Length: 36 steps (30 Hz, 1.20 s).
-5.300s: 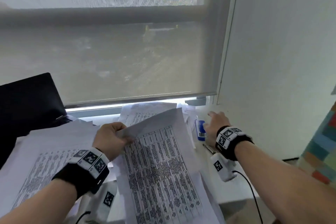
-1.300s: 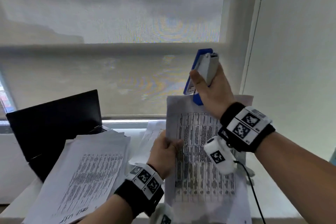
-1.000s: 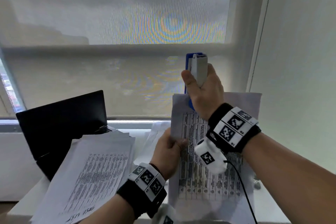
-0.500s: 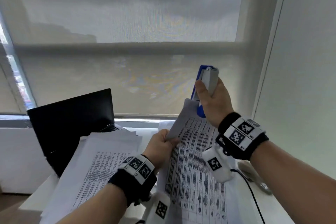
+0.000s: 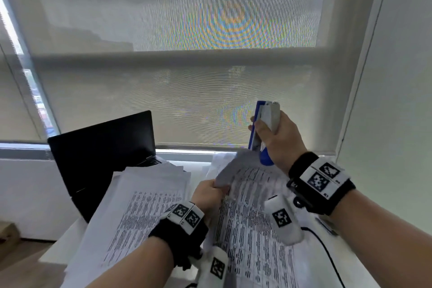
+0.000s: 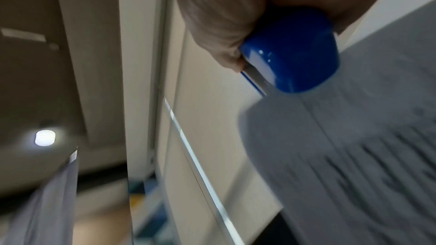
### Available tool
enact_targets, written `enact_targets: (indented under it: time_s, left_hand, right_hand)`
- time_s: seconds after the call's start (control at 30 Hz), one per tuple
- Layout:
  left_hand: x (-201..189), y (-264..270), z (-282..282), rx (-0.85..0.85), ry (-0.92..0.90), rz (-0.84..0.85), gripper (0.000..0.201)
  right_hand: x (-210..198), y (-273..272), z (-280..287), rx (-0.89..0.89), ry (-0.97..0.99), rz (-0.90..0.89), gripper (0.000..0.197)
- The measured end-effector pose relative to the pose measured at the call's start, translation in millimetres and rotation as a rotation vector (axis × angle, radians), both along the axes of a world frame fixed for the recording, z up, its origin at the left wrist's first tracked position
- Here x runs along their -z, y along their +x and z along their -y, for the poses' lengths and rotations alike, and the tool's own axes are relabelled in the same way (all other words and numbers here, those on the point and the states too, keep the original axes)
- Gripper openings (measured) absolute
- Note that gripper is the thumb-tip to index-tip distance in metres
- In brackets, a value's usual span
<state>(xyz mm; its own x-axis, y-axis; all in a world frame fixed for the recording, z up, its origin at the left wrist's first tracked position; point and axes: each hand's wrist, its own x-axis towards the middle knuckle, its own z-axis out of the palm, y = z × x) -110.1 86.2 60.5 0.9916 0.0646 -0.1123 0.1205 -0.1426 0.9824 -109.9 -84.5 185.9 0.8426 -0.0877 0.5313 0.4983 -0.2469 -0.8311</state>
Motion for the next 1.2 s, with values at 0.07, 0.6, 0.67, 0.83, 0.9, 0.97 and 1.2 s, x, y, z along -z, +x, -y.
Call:
enact_targets:
  time_s: [0.07,0.6,0.67,0.83,0.9,0.97,1.2]
  left_hand:
    - [9.1,3.5,-8.2,-0.031,0.027,-0.045,0.047]
    - [-73.4,37.7,-193.2,-0.343,0.707,-0.067,0.023]
    - [-69.4,47.8,-210.6,-0.332,0.925,-0.096,0.026]
    - [-31.4,68.1,-201.6,-0.293,1.232,-0.261,0.041]
    - [-15.5,74.0,-174.1,-0.237,1.372,-0.175,0.063]
    - [1.7,84.3,-139.6,0.010,1.318,-0.035,0.066]
    - [49.6,99.0,-14.4,0.779,1.268,0.279,0.062]
  right_hand:
    - [-8.9,0.3,4.2,0.042,0.071,0.010,0.034]
    - [73.9,4.1,57.7,0.036,-1.062,-0.374,0.042]
    - [93.2,9.6,59.0,0.009,-1.028,-0.454,0.053]
    - [125.6,39.3,66.1,0.041,-0.955,-0.582,0.027]
    - [133.8,56.2,75.2,0.131,-0.867,-0.603,0.020]
    - [136.8,69.8,82.6,0.196,-0.791,-0.627,0.018]
    - [163.7,123.2,111.1,0.354,-0.768,-0.844,0.023]
